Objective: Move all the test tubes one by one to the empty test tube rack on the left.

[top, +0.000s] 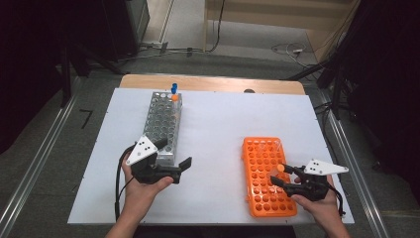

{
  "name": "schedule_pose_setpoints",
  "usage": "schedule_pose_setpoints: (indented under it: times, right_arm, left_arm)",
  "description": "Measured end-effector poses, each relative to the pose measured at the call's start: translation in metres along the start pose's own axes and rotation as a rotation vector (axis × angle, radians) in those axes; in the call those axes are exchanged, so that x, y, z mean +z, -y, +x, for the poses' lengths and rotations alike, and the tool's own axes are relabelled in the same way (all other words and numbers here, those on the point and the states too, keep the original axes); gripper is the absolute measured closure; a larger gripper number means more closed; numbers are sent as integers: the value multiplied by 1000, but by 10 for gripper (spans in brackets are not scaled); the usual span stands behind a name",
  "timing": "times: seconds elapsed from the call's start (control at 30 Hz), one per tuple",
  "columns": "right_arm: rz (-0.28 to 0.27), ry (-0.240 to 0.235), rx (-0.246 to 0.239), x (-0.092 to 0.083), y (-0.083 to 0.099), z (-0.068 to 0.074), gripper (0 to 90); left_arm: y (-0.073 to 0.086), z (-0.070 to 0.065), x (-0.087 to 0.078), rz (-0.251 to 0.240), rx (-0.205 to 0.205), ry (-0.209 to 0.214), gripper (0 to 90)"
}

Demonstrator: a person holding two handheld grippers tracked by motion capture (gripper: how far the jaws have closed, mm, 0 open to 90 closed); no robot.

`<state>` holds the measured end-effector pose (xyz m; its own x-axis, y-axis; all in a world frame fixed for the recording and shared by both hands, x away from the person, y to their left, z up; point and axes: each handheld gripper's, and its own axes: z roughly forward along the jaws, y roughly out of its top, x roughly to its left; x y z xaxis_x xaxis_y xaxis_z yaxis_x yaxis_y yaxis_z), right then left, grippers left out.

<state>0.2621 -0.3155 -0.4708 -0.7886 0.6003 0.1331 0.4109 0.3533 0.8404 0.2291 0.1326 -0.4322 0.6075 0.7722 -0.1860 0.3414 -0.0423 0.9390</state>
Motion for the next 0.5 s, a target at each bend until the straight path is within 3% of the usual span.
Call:
schedule_pose_setpoints:
  times: [0.2, 0.37, 0.5]
  right_arm:
    - [29, 6, -29, 10, 0, 2, 527]
    - [39, 50, -92, 15, 2, 7, 641]
    - [40, 66, -101, 15, 2, 8, 723]
  left_arm:
    - [3, -6, 6, 14, 8, 16, 0]
    - [5, -9, 10, 26, 15, 26, 0]
    - [5, -10, 12, 26, 12, 27, 0]
